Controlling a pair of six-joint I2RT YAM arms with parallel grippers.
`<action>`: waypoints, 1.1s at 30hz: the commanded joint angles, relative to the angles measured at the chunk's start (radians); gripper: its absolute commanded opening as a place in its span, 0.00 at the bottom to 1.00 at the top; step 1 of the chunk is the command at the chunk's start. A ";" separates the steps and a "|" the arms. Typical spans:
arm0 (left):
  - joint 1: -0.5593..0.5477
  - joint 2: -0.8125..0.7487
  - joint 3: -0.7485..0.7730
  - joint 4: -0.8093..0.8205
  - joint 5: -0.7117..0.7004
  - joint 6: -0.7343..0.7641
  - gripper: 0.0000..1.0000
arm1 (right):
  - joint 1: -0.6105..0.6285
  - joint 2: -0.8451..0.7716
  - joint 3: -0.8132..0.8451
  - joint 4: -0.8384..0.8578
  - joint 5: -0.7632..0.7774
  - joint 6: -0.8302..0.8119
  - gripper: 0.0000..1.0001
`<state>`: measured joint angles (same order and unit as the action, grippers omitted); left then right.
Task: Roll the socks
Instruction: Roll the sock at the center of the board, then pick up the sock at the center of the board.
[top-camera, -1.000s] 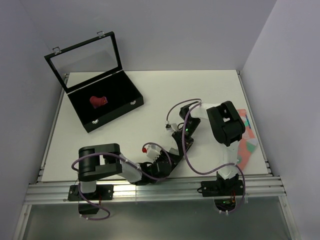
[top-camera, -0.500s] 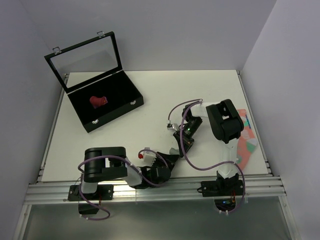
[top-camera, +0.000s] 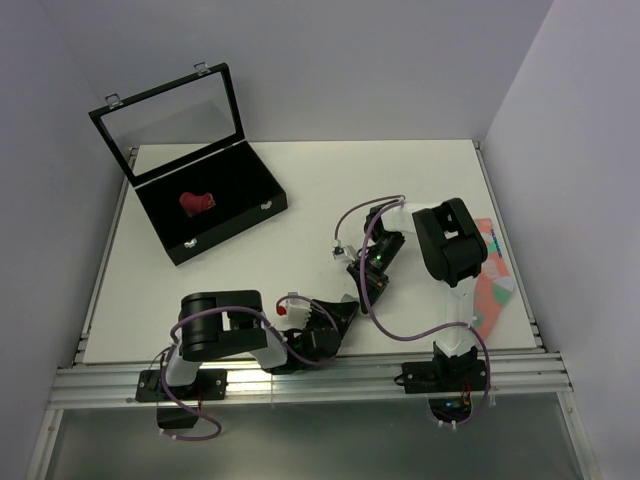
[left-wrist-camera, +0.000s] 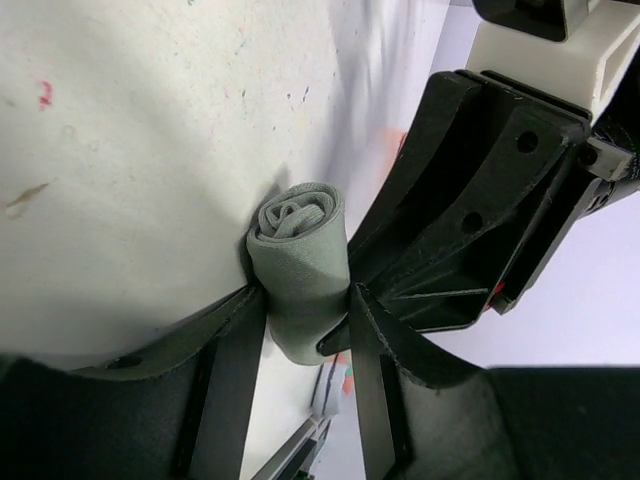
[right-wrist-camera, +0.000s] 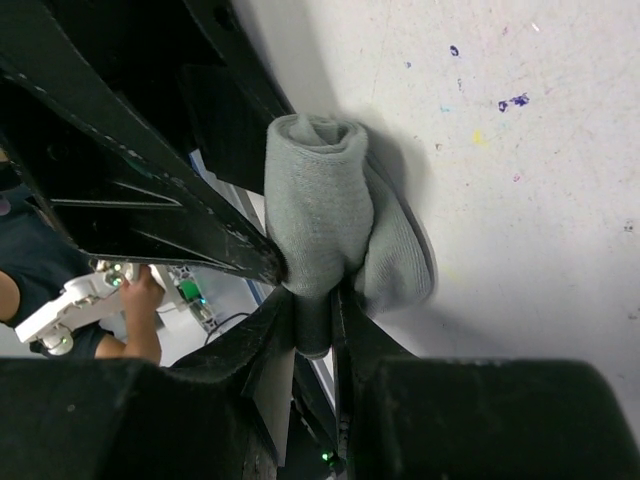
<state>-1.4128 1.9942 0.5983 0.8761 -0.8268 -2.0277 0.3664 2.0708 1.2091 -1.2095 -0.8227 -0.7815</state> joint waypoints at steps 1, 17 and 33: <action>0.012 0.075 0.011 -0.123 0.064 -0.036 0.46 | 0.003 0.014 0.038 -0.045 -0.018 -0.039 0.21; 0.009 0.092 0.024 -0.077 0.112 -0.052 0.50 | 0.008 0.017 0.118 -0.130 -0.122 -0.105 0.21; 0.026 0.040 0.000 0.015 0.124 -0.045 0.51 | 0.061 -0.063 0.145 -0.143 -0.170 -0.096 0.20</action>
<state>-1.3838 2.0293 0.6136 0.9642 -0.8204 -2.0029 0.3851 2.0686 1.3090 -1.3025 -0.8143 -0.8764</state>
